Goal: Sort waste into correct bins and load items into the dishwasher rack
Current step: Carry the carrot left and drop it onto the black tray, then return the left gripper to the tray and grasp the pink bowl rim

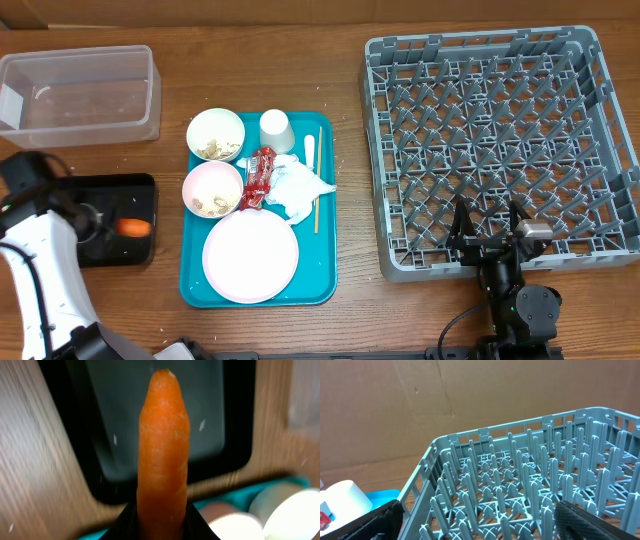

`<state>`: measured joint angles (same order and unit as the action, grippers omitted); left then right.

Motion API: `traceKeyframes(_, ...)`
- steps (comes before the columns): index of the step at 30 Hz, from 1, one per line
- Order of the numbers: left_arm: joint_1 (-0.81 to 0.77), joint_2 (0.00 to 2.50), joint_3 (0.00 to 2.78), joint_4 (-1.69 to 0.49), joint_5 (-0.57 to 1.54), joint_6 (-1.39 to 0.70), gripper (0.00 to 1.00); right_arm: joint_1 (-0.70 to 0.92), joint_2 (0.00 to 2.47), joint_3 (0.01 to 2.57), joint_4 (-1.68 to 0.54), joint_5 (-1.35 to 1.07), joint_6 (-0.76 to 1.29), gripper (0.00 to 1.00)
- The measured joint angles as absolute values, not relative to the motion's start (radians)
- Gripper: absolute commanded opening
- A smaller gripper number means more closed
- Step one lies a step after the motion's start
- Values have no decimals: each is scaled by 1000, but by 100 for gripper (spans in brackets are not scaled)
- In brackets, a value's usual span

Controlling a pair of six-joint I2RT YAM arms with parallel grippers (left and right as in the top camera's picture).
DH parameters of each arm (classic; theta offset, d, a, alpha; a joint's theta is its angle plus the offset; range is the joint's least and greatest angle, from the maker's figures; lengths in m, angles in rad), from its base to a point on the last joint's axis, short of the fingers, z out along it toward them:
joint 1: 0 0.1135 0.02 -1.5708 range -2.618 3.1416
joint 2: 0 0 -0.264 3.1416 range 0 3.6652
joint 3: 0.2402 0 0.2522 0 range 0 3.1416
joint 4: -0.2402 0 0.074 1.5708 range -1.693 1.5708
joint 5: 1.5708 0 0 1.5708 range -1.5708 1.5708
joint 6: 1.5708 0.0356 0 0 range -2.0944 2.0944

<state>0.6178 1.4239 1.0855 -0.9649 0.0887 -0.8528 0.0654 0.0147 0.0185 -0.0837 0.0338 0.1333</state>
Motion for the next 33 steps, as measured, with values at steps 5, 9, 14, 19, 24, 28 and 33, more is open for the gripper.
traceKeyframes(5,657,1488,1085,-887,76,-835,5,65,15,19,-84,34,133,100)
traceKeyframes(9,657,1559,1085,-811,61,-834,5,65,15,19,-84,34,134,100)
traceKeyframes(14,657,1667,1085,-754,38,-834,6,65,15,19,-84,34,133,100)
traceKeyframes(19,657,1721,1085,-754,31,-832,66,65,15,19,-84,34,133,100)
traceKeyframes(24,657,1722,1085,-752,12,-834,77,65,15,19,-84,34,133,100)
traceKeyframes(28,657,1722,1087,-770,6,-834,81,65,15,19,-84,33,133,100)
traceKeyframes(33,657,1722,1163,-923,3,-833,80,65,15,19,-84,34,133,100)
